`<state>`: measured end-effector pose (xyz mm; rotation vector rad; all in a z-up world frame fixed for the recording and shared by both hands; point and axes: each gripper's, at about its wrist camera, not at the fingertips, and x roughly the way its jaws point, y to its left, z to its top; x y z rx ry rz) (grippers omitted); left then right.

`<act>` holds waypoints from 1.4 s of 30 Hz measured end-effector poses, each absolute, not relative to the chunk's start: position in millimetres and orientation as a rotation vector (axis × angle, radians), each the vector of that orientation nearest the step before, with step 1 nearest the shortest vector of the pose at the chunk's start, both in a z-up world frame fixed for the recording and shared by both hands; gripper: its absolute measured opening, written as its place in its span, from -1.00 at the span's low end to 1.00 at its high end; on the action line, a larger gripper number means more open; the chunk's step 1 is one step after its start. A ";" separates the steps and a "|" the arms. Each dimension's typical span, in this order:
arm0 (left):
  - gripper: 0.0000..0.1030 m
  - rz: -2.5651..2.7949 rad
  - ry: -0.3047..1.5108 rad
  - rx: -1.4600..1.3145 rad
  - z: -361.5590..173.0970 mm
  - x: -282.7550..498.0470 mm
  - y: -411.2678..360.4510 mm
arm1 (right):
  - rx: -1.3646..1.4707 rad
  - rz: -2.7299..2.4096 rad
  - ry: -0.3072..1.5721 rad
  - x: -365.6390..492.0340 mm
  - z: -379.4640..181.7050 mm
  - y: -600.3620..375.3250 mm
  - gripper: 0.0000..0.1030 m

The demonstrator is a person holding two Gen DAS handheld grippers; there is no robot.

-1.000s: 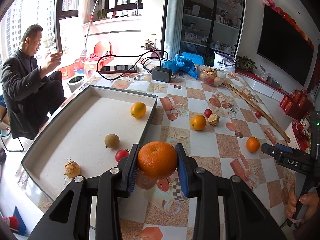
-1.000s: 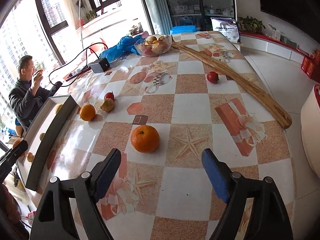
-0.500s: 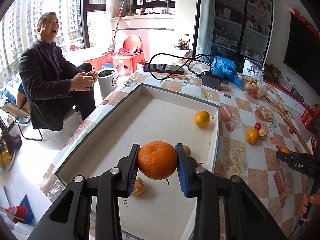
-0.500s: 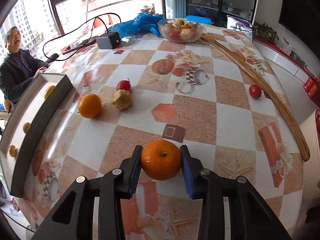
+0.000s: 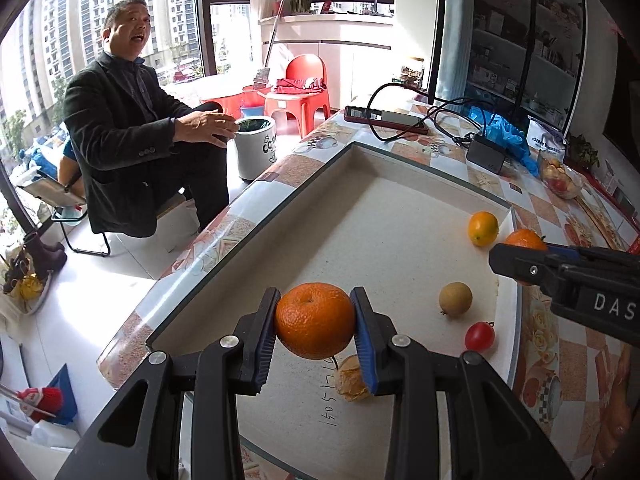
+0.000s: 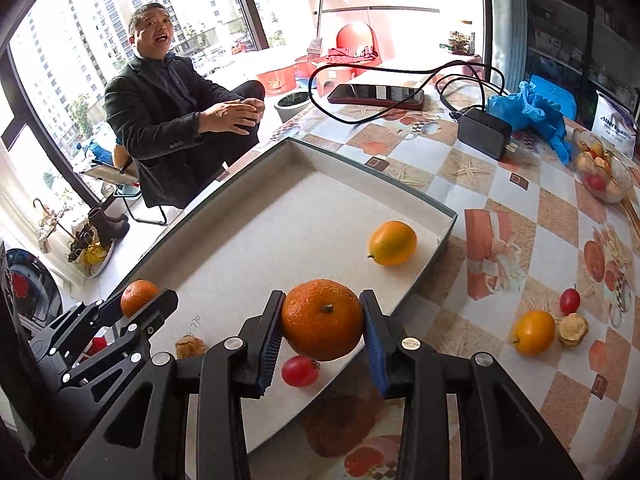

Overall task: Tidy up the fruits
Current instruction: 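Carry both oranges over the white tray and open both grippers to drop them, then grasp an orange with the left gripper while the right grasps the red tomato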

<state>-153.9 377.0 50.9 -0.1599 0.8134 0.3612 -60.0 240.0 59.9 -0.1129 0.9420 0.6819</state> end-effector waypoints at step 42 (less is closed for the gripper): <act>0.56 -0.048 0.900 0.057 75.3 -71.4 171.8 | 0.086 -0.013 0.995 10.2 2.7 -93.9 0.86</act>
